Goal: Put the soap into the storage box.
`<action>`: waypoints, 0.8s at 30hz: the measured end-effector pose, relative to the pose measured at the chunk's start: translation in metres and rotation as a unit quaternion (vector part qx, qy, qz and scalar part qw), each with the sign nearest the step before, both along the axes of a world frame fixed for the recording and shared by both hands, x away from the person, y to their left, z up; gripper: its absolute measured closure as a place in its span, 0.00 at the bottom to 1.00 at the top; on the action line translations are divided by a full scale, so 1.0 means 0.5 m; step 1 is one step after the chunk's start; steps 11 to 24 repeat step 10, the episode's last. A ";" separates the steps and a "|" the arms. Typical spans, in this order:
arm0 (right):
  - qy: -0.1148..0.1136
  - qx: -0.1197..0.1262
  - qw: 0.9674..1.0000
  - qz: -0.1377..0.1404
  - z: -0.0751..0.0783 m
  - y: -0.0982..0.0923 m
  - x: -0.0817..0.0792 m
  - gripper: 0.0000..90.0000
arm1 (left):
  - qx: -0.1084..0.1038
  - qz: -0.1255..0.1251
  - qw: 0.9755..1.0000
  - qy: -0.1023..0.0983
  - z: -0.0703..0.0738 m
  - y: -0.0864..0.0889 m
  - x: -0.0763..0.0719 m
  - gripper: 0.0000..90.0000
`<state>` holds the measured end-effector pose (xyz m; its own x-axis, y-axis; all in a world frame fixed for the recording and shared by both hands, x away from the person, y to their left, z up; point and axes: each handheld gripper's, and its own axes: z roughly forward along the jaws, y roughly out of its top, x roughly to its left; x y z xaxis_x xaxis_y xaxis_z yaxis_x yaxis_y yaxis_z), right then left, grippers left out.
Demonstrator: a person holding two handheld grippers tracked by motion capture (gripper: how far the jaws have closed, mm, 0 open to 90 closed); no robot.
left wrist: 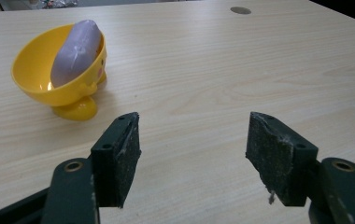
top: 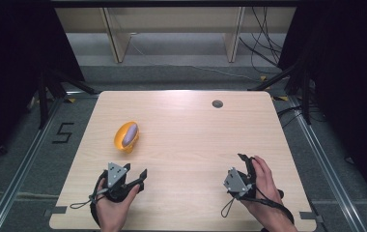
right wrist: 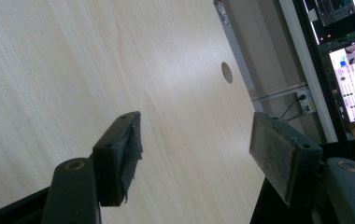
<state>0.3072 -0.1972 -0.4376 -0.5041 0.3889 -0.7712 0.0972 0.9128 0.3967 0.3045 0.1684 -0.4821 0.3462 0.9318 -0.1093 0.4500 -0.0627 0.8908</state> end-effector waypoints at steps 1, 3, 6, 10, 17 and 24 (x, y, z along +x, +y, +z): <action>0.003 0.005 1.000 -0.005 -0.001 0.001 -0.003 0.39 | 0.003 0.000 1.000 0.001 -0.002 0.000 -0.003 0.38; 0.004 0.005 1.000 -0.005 0.000 0.001 -0.002 0.39 | 0.004 -0.002 1.000 0.004 -0.005 0.000 -0.008 0.38; 0.005 0.006 1.000 -0.007 -0.001 0.000 -0.002 0.39 | 0.003 -0.004 1.000 0.007 -0.012 -0.002 -0.015 0.38; 0.004 0.003 1.000 -0.001 0.000 -0.001 -0.001 0.39 | 0.006 -0.006 1.000 0.013 -0.014 -0.007 -0.019 0.38; 0.004 0.003 1.000 -0.001 0.000 -0.001 -0.001 0.39 | 0.006 -0.006 1.000 0.013 -0.014 -0.007 -0.019 0.38; 0.004 0.003 1.000 -0.001 0.000 -0.001 -0.001 0.39 | 0.006 -0.006 1.000 0.013 -0.014 -0.007 -0.019 0.38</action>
